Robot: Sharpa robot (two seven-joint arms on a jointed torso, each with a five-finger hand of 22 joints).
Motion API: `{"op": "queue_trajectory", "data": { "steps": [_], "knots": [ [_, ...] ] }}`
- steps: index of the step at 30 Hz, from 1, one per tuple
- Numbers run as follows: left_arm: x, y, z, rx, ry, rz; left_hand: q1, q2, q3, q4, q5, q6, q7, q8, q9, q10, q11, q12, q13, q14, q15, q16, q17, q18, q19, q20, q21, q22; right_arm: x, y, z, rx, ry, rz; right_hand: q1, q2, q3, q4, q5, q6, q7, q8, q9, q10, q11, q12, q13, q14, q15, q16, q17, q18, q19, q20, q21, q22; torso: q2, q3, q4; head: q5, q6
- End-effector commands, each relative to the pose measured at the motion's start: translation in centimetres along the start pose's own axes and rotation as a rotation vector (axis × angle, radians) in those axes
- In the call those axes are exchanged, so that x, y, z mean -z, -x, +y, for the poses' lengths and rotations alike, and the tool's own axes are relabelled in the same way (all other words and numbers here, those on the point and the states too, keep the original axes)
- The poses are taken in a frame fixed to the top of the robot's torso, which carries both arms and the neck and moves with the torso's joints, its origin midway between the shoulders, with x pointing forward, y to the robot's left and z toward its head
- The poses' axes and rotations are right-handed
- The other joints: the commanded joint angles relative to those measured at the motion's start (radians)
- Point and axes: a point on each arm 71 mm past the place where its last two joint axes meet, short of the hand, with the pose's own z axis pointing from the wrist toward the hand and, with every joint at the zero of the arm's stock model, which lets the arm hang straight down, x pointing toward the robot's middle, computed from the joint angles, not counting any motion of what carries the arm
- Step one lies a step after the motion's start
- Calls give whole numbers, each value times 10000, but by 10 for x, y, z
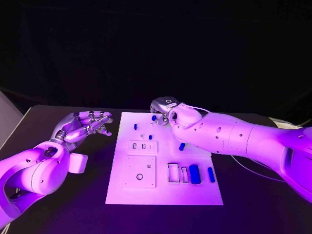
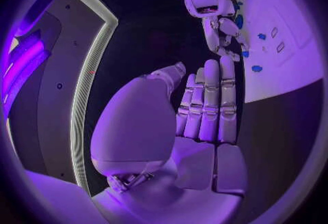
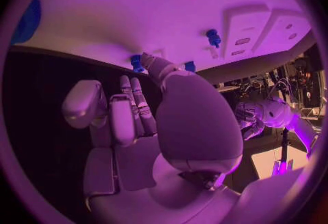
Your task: Assemble the parts on the task board
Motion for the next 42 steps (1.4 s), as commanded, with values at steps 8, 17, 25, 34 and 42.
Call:
{"op": "queue_trajectory", "data": {
  "steps": [8, 17, 25, 34, 42],
  "knots": [
    [-1, 5, 1, -31, -41, 44, -59, 14, 29, -1, -68, -74, -13, -59, 8, -92, -7, -32, 8, -85, 15, 70, 8, 103, -77, -27, 35, 9, 30, 18, -18, -1295, 302, -1157, 746, 75, -771, 1065, -188, 123, 54, -161, -86, 760, -145, 344, 91, 121, -35, 0, -73, 11, 33, -63, -81, 67, -59, 82, -112, 38, 129],
    [-2, 13, 4, -104, -30, -157, -68, 8, 30, -3, -69, -79, -12, -61, 11, -97, -5, -34, 8, -90, 17, 77, 13, 103, -87, -26, 49, 18, 58, 28, -56, -4034, 185, -1035, 387, -375, 495, 1440, 243, 288, 87, -192, -50, 3090, -396, 1014, 595, 277, -241, 349, 577, -122, 251, -255, 472, 830, -149, 227, -364, 155, 268],
    [-3, 13, 5, -74, -4, -118, -73, 5, 33, -7, -69, -79, -14, -61, 14, -95, -6, -32, 9, -93, 17, 83, 17, 103, -96, -25, 61, 27, 71, 21, -97, -4938, -837, -74, 29, -339, -393, 1159, 1113, -93, -113, 371, 374, 4614, -700, 12420, 12078, 539, -454, 998, 2045, -422, 629, -403, 1671, 2418, -198, 342, -452, 140, 258],
    [-4, 11, 7, -36, 24, -62, -73, 5, 33, -7, -69, -79, -14, -61, 14, -95, -6, -32, 9, -93, 17, 83, 17, 103, -96, -25, 61, 27, 73, 9, -125, -4032, -2229, 1261, -211, -273, -1084, 1448, 1052, -623, 45, 865, 568, 6323, -429, 15113, 15057, 924, -203, 1705, 4291, -779, 1156, -223, 3217, 4394, -197, 374, -432, 105, 231],
    [-4, 10, 8, -23, 35, -30, -73, 5, 33, -7, -69, -79, -14, -61, 14, -95, -6, -32, 9, -93, 17, 83, 17, 103, -96, -25, 61, 27, 69, 6, -123, -3466, -2583, 1628, -216, -230, -1462, 1623, 1097, -821, 96, 959, 588, 6323, -372, 15113, 15057, 988, -140, 1788, 4634, -843, 1242, -157, 3462, 4710, -203, 330, -397, 85, 137]
  ]
}}
